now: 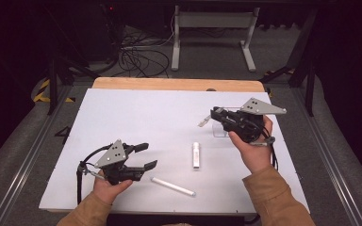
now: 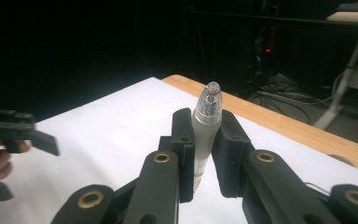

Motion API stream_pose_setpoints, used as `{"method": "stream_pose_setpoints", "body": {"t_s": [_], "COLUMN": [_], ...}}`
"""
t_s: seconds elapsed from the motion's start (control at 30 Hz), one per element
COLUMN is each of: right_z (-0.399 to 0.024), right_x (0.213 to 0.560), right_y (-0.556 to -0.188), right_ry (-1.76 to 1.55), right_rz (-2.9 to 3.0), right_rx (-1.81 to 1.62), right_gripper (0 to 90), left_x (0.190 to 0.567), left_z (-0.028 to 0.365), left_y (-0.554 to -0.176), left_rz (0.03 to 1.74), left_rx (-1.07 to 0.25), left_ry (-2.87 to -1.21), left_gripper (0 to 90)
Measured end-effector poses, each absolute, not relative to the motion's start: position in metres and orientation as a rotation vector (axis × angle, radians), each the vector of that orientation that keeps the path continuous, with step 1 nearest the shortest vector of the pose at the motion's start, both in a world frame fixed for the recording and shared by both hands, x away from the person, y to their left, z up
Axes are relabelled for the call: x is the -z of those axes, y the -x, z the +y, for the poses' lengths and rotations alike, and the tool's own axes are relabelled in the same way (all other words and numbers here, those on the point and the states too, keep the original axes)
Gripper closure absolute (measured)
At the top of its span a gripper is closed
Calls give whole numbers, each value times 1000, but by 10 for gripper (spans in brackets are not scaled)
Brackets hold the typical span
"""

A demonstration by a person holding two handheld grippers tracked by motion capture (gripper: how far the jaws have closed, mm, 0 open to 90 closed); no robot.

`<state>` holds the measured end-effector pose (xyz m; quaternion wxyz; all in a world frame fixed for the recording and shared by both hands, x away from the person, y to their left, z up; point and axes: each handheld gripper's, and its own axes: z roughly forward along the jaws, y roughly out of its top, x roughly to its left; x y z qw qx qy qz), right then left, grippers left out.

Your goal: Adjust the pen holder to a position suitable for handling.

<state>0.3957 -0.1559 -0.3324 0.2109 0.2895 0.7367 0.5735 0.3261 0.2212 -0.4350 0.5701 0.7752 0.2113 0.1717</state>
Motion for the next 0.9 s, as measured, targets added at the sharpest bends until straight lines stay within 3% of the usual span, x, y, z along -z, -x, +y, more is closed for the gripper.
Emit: {"method": "stream_pose_setpoints", "body": {"t_s": [0.9], "right_z": [-193], "right_x": [341], "right_y": [-421], "right_ry": [-977], "right_rz": [1862], "right_rx": [-1376], "right_gripper": [802], "left_x": [438], "left_z": [228], "left_y": [-326], "left_rz": [519], "left_rx": [-427], "left_ry": [-1827], "left_gripper": [344]}}
